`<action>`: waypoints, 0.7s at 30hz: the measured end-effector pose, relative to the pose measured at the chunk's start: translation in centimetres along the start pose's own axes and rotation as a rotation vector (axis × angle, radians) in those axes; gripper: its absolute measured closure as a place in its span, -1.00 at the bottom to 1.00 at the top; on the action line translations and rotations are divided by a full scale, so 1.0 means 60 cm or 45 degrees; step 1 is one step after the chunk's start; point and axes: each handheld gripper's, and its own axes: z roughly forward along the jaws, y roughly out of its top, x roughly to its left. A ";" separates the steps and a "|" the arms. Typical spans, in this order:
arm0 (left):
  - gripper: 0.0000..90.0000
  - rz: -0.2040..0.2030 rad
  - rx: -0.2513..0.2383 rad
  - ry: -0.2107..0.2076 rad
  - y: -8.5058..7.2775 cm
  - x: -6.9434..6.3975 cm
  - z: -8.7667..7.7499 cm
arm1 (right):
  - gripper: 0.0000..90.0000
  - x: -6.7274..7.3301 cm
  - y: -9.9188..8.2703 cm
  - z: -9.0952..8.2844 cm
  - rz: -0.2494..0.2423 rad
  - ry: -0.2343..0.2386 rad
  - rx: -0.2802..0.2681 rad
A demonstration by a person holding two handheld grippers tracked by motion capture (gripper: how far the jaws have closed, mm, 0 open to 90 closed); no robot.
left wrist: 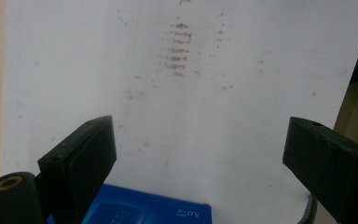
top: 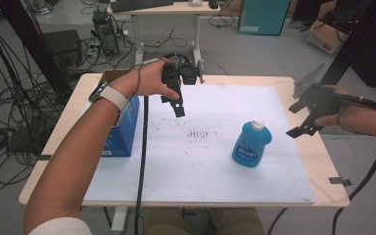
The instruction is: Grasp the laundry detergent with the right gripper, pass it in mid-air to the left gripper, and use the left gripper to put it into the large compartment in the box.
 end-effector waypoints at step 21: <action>-0.78 -0.003 0.000 -0.009 -0.002 -0.001 0.008 | -0.83 0.030 -0.025 0.042 0.112 0.025 -0.054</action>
